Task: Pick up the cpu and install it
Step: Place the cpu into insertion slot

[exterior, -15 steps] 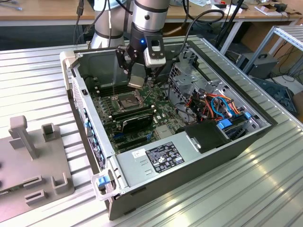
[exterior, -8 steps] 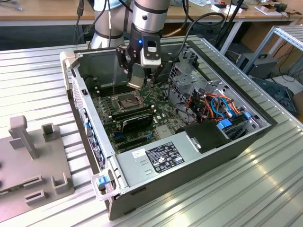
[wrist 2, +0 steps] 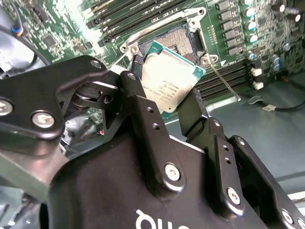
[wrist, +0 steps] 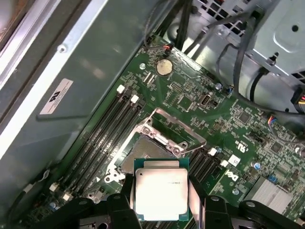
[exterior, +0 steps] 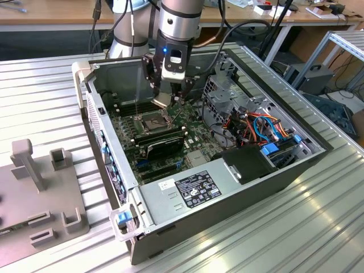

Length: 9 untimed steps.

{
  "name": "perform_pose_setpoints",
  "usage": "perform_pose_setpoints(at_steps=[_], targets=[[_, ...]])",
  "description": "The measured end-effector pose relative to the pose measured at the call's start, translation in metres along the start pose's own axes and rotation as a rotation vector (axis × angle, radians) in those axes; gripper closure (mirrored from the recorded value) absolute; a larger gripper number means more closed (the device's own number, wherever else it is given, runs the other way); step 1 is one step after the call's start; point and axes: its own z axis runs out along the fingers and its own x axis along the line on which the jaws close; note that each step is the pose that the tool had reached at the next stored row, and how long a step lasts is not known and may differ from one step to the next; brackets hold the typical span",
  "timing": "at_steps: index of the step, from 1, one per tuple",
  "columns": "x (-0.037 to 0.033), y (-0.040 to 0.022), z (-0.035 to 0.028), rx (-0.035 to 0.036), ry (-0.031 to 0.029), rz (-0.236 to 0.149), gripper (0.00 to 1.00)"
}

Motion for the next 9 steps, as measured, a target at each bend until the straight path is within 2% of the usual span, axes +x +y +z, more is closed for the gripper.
perform_pose_setpoints(at_steps=[2, 9], targets=[[0.0, 0.0, 0.0002, 0.0002, -0.0001, 0.027, 0.46], [0.0, 0.0, 0.0003, 0.0001, 0.0, 0.029, 0.46]])
